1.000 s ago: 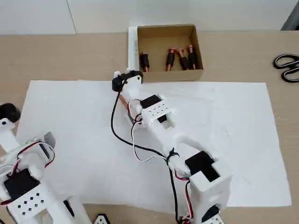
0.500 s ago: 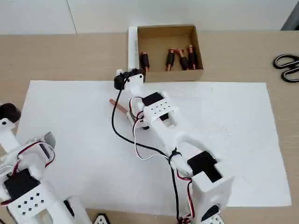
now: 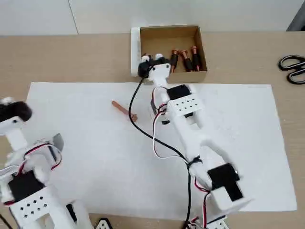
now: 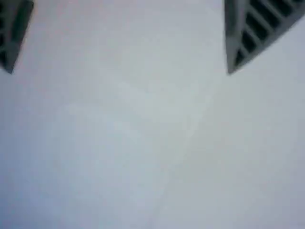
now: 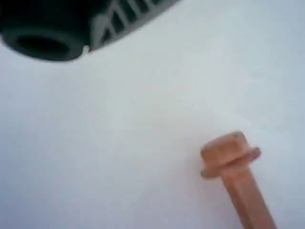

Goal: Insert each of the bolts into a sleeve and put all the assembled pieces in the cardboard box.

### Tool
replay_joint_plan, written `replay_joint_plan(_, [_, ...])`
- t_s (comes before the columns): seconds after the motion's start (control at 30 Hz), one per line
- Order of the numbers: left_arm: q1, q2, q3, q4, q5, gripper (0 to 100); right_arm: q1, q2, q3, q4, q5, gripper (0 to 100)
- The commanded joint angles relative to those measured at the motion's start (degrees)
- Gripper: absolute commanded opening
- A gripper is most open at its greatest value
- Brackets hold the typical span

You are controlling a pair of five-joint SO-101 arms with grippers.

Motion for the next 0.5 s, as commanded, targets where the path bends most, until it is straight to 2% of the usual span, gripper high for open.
replay_joint_plan(0.0, [7.65,-0.44,-4.44,-0.35,-0.88,27,1.45,-7.16,-1.32,3.03,0.00,8.2])
replay_joint_plan(0.17, [14.33,3.69,-11.03,0.00,-0.97,27,1.80,-8.40,-1.14,6.99,0.00,0.3])
replay_joint_plan(0.37, [15.21,23.12,-21.85,4.31,-0.70,27,5.76,-4.00,1.14,6.90,0.00,0.7])
replay_joint_plan(0.47, [15.21,28.31,-26.42,6.86,-0.70,27,8.22,-0.57,0.88,6.46,0.00,0.6])
